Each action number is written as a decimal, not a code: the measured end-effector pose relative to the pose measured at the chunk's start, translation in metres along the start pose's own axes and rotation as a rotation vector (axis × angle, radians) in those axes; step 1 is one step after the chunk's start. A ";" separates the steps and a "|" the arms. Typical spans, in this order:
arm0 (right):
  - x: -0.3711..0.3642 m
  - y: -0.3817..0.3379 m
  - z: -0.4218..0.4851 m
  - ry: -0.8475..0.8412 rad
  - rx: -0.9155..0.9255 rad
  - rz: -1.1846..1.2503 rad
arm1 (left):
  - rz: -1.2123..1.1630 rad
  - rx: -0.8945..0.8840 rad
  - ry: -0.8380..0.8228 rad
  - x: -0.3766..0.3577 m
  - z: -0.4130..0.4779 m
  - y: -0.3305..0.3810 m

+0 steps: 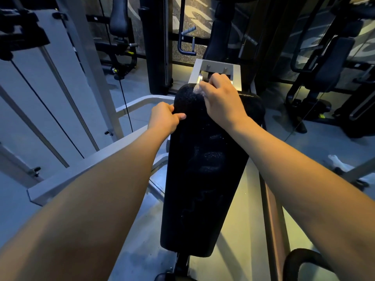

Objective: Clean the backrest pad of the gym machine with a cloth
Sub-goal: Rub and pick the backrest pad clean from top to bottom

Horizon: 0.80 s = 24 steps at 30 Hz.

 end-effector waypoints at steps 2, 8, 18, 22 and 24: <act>-0.005 -0.008 -0.006 0.042 0.024 -0.041 | -0.009 -0.007 -0.006 -0.001 0.001 -0.001; -0.021 -0.022 -0.069 -0.092 0.310 -0.031 | 0.011 -0.028 0.010 -0.002 0.003 -0.003; -0.007 -0.023 -0.059 -0.061 0.132 0.021 | 0.040 -0.022 0.026 -0.001 -0.001 -0.001; -0.005 -0.023 -0.068 -0.174 0.265 0.046 | 0.032 -0.028 0.024 -0.002 -0.002 -0.001; 0.009 -0.009 -0.048 -0.063 0.208 0.034 | 0.029 -0.038 0.016 -0.002 -0.004 0.001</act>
Point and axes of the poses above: each hand's wrist, its own z-axis towards the middle knuckle, its own x-axis out of the back of the hand, y = z × x, the point moved 1 cm from there along z, towards the middle knuckle, and after that the axes turned 5 degrees about x, right-handed, at the moved point
